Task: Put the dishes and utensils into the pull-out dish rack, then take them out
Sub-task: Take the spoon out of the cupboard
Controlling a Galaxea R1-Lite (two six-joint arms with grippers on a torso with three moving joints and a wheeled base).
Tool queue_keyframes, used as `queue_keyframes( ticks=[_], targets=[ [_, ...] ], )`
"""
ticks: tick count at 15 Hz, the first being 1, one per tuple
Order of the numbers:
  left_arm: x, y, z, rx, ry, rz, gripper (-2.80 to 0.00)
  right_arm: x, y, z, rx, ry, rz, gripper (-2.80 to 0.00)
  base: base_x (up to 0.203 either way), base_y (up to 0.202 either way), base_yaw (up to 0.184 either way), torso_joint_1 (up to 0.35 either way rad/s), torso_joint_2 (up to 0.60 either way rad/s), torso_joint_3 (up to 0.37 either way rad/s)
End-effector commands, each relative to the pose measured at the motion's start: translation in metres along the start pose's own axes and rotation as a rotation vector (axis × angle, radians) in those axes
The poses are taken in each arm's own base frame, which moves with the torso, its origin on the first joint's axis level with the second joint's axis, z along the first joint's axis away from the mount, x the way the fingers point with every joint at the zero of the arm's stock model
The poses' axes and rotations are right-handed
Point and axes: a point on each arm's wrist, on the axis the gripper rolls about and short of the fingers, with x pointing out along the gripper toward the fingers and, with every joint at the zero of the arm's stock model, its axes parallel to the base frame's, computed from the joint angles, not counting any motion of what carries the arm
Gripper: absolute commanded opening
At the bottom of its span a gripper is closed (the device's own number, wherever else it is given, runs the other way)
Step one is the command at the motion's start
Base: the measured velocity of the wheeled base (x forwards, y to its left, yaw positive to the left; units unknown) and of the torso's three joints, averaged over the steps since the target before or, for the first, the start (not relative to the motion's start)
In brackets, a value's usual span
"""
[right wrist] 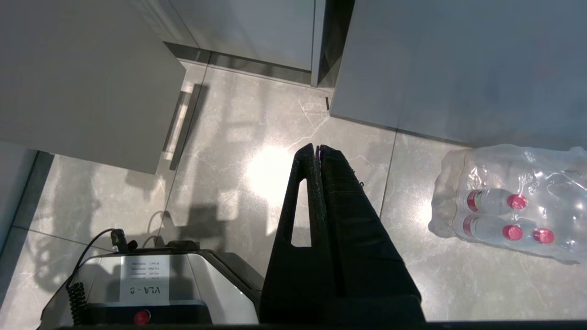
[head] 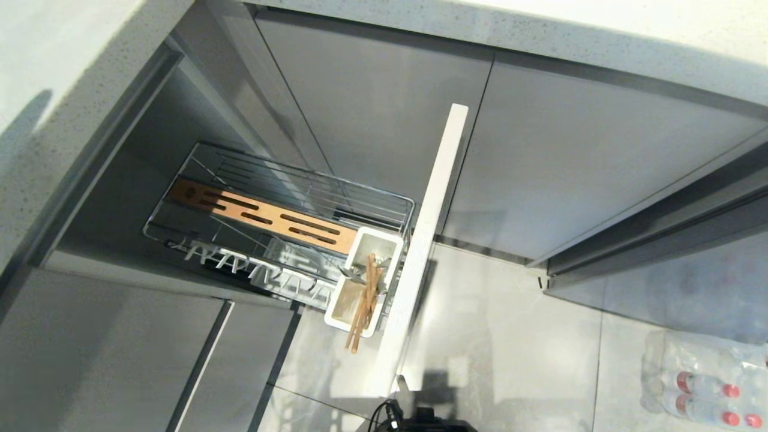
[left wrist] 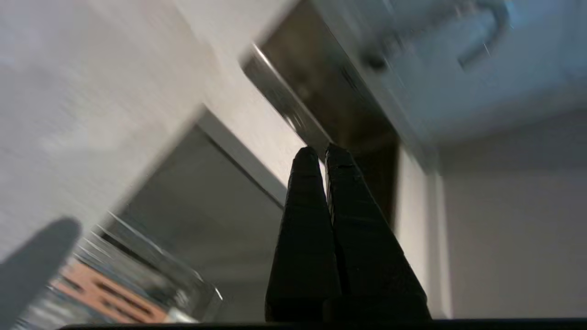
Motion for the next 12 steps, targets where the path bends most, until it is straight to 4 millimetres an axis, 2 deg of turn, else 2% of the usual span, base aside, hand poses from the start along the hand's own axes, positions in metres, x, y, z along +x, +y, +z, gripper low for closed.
queue_keyframes(
  ticks=[1, 4, 6, 9, 12],
  targets=[
    [-0.002, 0.000, -0.006, -0.051, 0.142, -0.103, -2.80, 0.000, 0.000, 0.000, 0.000, 0.000, -0.001, -2.80, 0.000, 0.000, 0.000, 0.000, 0.00, 0.000],
    [0.020, 0.018, -0.021, -0.109, 0.411, -0.166, -2.80, 0.000, 0.000, 0.000, 0.001, 0.000, 0.000, -2.80, 0.000, 0.000, 0.000, 0.000, 0.00, 0.000],
    [0.036, 0.035, -0.033, -0.053, 0.519, -0.148, -2.80, 0.000, 0.000, 0.000, 0.000, 0.001, 0.000, -2.80, 0.000, 0.000, 0.000, 0.000, 0.00, 0.000],
    [0.051, 0.061, -0.052, 0.114, 0.654, -0.104, -2.80, 0.000, 0.000, 0.000, 0.000, 0.001, 0.000, -2.80, 0.000, 0.000, 0.000, 0.000, 0.00, 0.000],
    [0.052, 0.089, -0.078, 0.368, 0.822, -0.124, -2.80, 0.000, 0.000, 0.000, 0.002, -0.001, 0.000, -2.80, 0.000, 0.000, 0.000, 0.000, 0.00, 0.000]
  ],
)
